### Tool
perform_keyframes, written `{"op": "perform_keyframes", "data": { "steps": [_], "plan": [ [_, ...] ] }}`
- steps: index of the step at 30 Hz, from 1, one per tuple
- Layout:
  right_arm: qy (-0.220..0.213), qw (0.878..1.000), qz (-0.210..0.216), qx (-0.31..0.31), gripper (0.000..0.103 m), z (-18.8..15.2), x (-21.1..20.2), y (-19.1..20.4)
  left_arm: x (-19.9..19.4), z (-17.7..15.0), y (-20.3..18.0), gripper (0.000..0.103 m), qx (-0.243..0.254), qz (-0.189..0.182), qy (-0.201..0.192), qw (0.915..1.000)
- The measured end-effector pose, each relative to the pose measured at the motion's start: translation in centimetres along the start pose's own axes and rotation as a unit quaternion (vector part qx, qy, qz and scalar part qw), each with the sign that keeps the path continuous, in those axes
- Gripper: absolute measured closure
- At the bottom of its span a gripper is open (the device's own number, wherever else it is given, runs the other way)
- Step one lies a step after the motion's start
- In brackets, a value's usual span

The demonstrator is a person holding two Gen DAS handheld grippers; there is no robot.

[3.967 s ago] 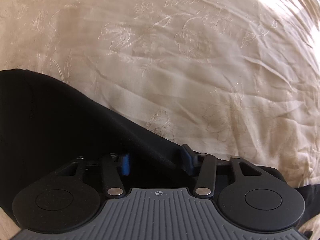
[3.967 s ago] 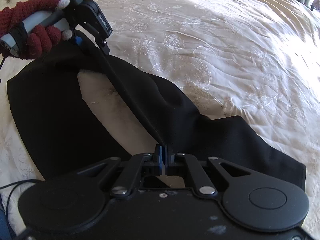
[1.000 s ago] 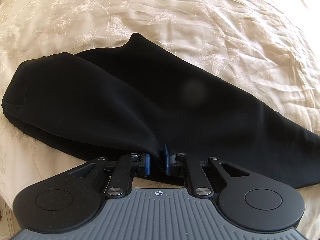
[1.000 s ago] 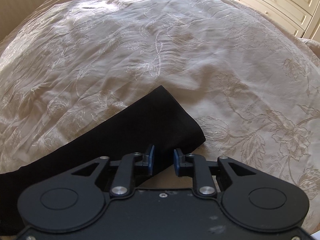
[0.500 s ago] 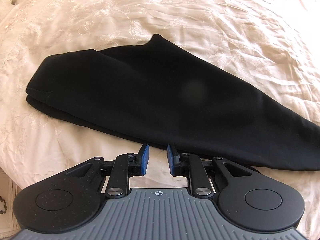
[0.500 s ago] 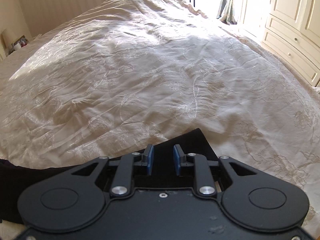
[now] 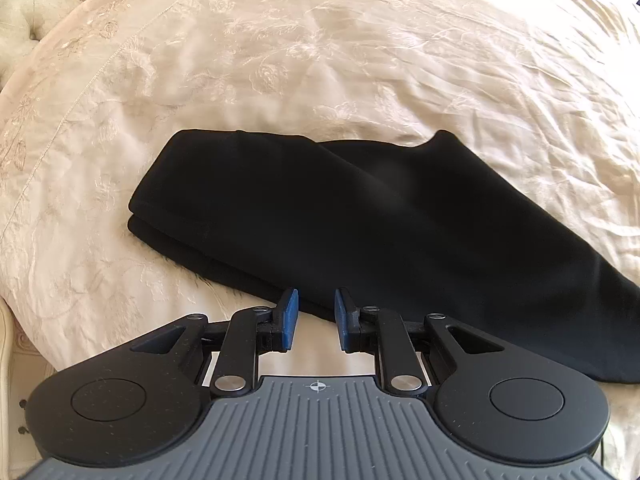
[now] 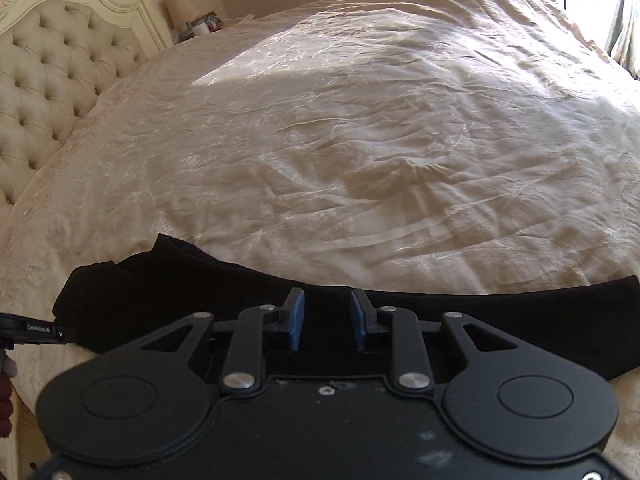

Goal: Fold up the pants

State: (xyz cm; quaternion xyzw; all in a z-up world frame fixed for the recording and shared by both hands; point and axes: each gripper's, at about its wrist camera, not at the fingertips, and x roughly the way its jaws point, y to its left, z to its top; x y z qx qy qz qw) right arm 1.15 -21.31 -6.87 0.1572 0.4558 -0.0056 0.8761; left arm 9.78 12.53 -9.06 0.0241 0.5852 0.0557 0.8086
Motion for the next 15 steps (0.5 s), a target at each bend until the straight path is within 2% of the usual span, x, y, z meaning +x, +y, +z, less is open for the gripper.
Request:
{"op": "perform_keyframes", "data": {
  "steps": [5,9,15],
  "plan": [
    [0.036,0.999,0.033,-0.017,0.072,-0.2,2.6,6.3,2.1,2.7,3.5,0.083,0.012,-0.002,0.007,0.9999],
    [0.055,0.996,0.053,-0.055,0.072,-0.3,4.8,12.1,4.0,5.4,5.7,0.083,0.018,-0.003,0.007,0.9998],
    [0.063,0.992,0.062,-0.093,0.073,2.1,9.4,18.0,6.9,7.5,7.9,0.083,0.019,-0.016,0.027,0.9993]
  ]
}}
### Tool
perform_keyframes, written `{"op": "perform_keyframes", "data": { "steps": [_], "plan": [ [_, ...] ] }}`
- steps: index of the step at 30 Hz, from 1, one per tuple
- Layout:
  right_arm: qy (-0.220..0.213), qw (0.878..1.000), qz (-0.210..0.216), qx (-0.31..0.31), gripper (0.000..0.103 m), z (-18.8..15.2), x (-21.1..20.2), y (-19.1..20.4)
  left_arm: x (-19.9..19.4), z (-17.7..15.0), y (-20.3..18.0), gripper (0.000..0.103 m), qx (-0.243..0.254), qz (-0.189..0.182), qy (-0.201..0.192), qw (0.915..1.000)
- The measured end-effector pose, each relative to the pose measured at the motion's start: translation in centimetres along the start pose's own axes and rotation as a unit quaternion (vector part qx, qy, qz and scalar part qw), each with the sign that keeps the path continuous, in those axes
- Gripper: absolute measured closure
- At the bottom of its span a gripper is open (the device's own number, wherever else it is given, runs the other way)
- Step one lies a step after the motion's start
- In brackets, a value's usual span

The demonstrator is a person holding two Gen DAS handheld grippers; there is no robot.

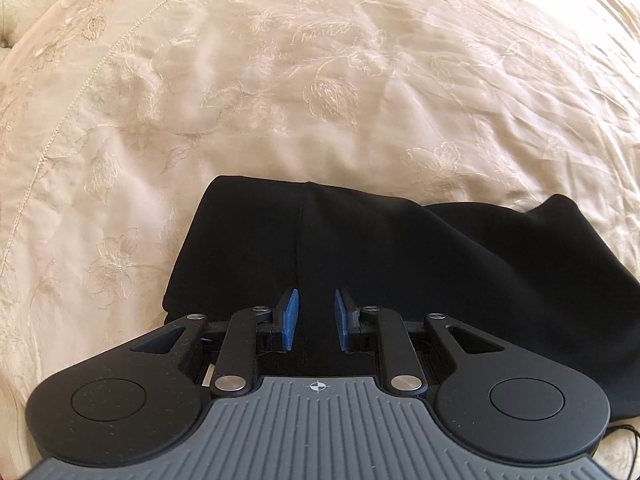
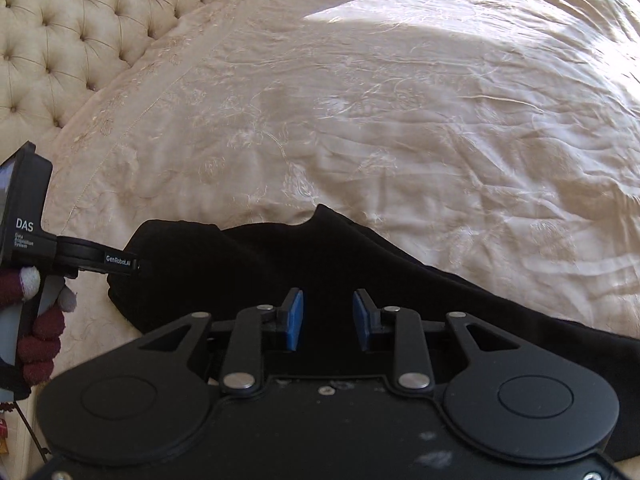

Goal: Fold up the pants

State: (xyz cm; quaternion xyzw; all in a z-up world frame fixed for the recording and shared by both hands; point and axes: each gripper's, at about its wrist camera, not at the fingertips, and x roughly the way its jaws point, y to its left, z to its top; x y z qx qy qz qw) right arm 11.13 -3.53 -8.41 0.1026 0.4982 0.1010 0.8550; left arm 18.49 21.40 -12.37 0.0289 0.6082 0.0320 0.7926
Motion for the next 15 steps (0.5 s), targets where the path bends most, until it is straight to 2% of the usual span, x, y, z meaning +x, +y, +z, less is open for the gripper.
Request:
{"op": "perform_keyframes", "data": {
  "steps": [4,8,12,15],
  "plan": [
    [-0.001,1.0,-0.015,-0.021,0.073,3.4,3.2,1.1,0.9,-0.6,0.7,0.083,0.001,-0.016,0.018,0.9997],
    [0.011,1.0,-0.023,-0.015,0.072,6.4,6.2,0.8,1.0,-1.4,1.3,0.083,0.005,-0.032,0.027,0.9991],
    [0.029,0.999,-0.029,0.002,0.071,8.0,8.8,0.6,0.7,-1.6,1.7,0.083,0.011,-0.034,0.026,0.999],
    [0.052,0.998,-0.027,0.012,0.07,7.7,10.3,0.3,0.4,-1.5,2.1,0.083,0.019,-0.031,0.016,0.9992]
  ]
}}
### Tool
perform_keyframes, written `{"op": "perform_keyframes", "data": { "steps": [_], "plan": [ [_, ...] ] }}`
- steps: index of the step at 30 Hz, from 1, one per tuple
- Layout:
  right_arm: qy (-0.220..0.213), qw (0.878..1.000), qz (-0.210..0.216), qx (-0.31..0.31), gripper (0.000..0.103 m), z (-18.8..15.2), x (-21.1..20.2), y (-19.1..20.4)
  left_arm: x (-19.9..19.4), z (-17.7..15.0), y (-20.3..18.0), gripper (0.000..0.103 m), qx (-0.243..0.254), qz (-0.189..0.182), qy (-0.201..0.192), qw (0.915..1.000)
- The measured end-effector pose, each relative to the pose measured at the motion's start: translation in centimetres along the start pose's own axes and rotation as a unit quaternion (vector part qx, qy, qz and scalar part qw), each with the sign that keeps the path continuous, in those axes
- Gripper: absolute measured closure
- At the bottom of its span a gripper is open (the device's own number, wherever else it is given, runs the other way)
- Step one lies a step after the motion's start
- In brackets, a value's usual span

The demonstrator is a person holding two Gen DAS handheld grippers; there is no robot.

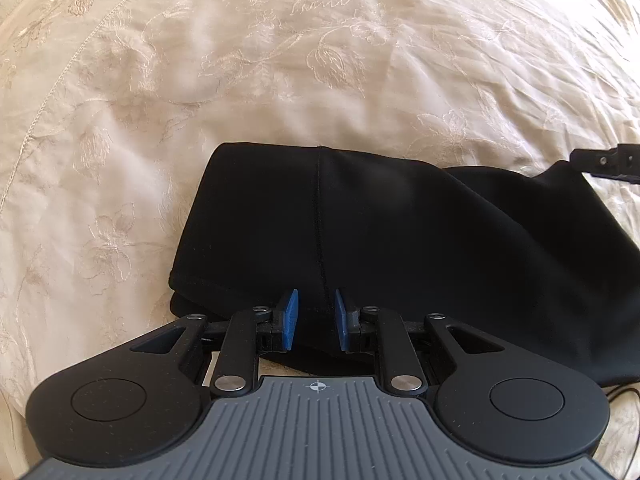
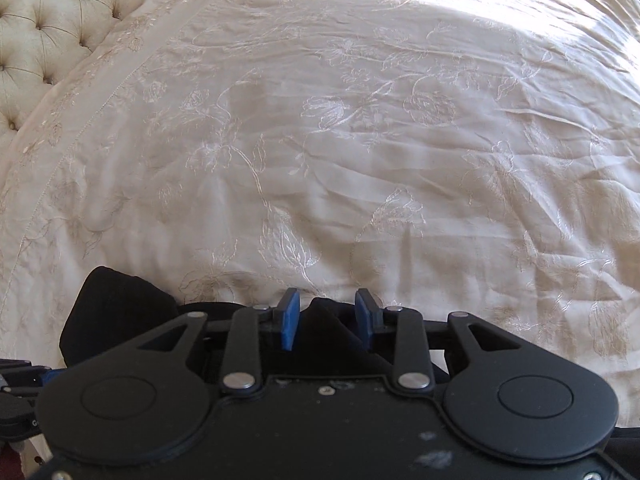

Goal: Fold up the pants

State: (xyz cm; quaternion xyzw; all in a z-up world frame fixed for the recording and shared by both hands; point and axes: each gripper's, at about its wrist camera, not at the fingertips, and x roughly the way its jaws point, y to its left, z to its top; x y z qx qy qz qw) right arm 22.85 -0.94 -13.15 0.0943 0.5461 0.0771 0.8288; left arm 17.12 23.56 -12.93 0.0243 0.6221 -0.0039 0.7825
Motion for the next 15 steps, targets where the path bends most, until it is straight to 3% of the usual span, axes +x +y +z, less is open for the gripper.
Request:
{"op": "perform_keyframes", "data": {
  "steps": [2,4,5,8,15],
  "plan": [
    [0.022,1.0,-0.001,-0.001,0.068,-0.5,1.1,0.1,-0.1,0.3,0.3,0.083,0.003,0.0,-0.005,1.0],
    [0.036,0.999,0.019,-0.014,0.075,-1.3,1.4,0.3,-0.3,0.8,0.6,0.083,0.007,0.001,-0.011,0.9999],
    [0.038,0.999,0.022,-0.033,0.088,-2.0,1.3,0.8,-0.4,1.1,0.8,0.083,0.01,0.001,-0.015,0.9998],
    [0.038,0.996,0.018,-0.076,0.098,-3.8,0.3,1.9,-0.5,2.5,1.1,0.083,0.015,0.001,-0.027,0.9995],
    [0.029,0.992,0.019,-0.121,0.099,-8.7,-2.5,3.3,0.3,8.1,1.0,0.083,0.008,-0.001,-0.058,0.9983]
  ]
}}
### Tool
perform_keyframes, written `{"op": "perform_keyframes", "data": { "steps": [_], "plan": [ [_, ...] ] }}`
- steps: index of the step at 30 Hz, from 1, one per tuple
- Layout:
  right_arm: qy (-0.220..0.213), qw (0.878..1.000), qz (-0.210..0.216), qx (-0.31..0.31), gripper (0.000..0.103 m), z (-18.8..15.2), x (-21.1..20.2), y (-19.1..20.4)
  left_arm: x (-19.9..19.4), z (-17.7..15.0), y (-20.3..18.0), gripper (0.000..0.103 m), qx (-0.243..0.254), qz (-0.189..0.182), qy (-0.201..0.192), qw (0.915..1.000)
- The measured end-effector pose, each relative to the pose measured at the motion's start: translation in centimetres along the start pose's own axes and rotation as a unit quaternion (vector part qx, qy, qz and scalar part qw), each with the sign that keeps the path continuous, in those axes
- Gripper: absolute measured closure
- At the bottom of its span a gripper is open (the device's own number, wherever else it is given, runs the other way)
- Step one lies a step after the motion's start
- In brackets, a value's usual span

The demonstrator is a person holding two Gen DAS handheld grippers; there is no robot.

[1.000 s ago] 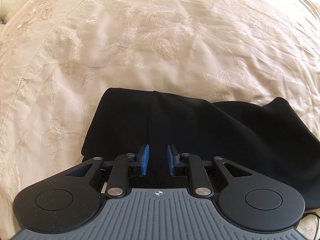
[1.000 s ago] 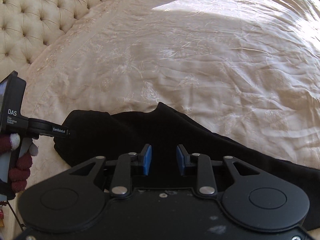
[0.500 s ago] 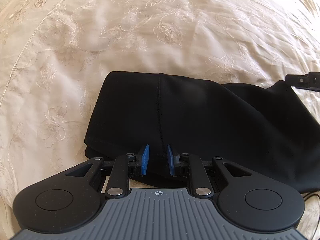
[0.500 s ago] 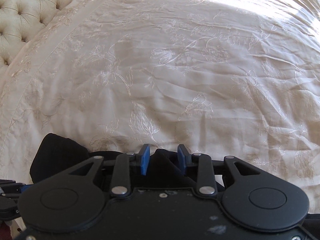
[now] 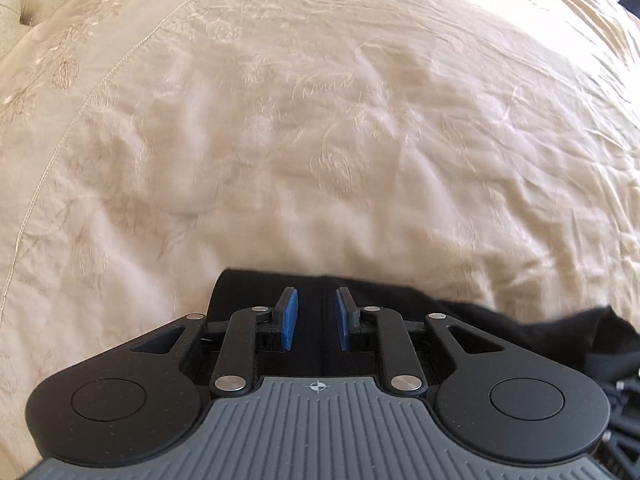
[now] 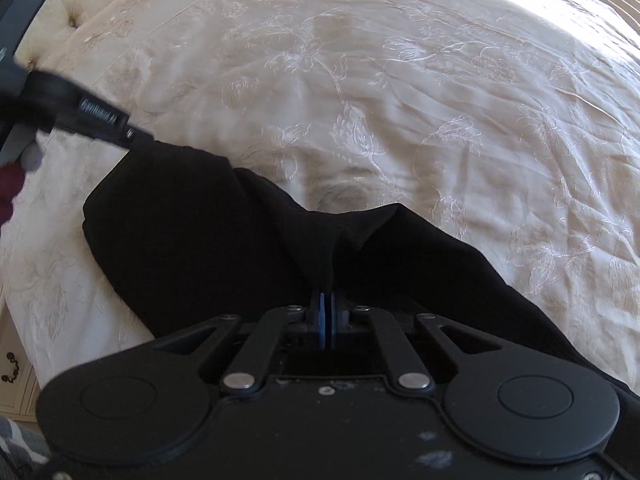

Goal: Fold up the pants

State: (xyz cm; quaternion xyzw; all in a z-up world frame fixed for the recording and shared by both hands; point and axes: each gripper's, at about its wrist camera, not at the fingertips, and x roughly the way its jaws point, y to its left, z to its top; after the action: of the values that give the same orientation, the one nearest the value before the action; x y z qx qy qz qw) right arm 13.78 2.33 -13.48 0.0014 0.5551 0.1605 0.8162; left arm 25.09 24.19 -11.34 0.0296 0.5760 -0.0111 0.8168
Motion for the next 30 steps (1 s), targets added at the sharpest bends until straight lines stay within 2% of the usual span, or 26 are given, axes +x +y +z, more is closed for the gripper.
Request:
{"op": "perform_keyframes", "data": {
  "steps": [4,7,9,11,13,20,22,24,25,26,27,30],
  "plan": [
    [-0.001,1.0,-0.002,-0.007,0.099,-0.9,-0.4,0.9,2.2,3.3,-0.6,0.082,0.011,0.018,-0.008,0.9998],
    [-0.005,1.0,-0.001,-0.001,0.099,-0.7,-0.8,1.0,4.8,4.5,-1.2,0.082,0.026,0.036,0.009,0.999],
    [-0.009,1.0,0.001,-0.001,0.099,-0.7,-1.2,1.1,6.7,4.5,-1.4,0.082,0.042,0.044,0.036,0.9975],
    [-0.013,1.0,0.006,0.003,0.099,-0.7,-1.7,0.8,7.8,3.4,-1.0,0.082,0.056,0.044,0.062,0.9955],
    [-0.017,1.0,0.009,0.005,0.099,-0.6,-2.2,0.7,7.9,1.6,-0.4,0.082,0.067,0.045,0.071,0.9942],
    [-0.028,0.999,0.01,0.033,0.099,0.2,-2.8,-0.7,4.2,-4.7,1.5,0.082,0.074,0.047,0.016,0.996],
    [-0.032,0.999,0.006,0.039,0.097,0.8,-2.7,-1.0,4.2,-5.6,1.8,0.082,0.062,0.047,0.027,0.9966],
    [-0.047,0.997,0.006,0.054,0.089,1.5,-2.8,-1.6,4.5,-6.3,2.4,0.082,0.044,0.046,0.031,0.9975],
    [-0.055,0.996,0.005,0.065,0.083,1.9,-2.9,-2.0,4.5,-6.6,2.6,0.082,0.039,0.048,0.03,0.9977],
    [-0.059,0.995,0.008,0.076,0.07,2.3,-2.9,-2.5,4.5,-6.4,2.7,0.082,0.034,0.048,0.027,0.9979],
    [-0.059,0.994,0.01,0.087,0.068,2.8,-2.8,-3.0,4.3,-6.4,2.9,0.082,0.029,0.046,0.023,0.9982],
    [-0.052,0.993,0.007,0.103,0.068,4.3,-2.1,-4.1,3.3,-5.4,3.5,0.082,0.013,0.04,0.01,0.9991]
  ]
}}
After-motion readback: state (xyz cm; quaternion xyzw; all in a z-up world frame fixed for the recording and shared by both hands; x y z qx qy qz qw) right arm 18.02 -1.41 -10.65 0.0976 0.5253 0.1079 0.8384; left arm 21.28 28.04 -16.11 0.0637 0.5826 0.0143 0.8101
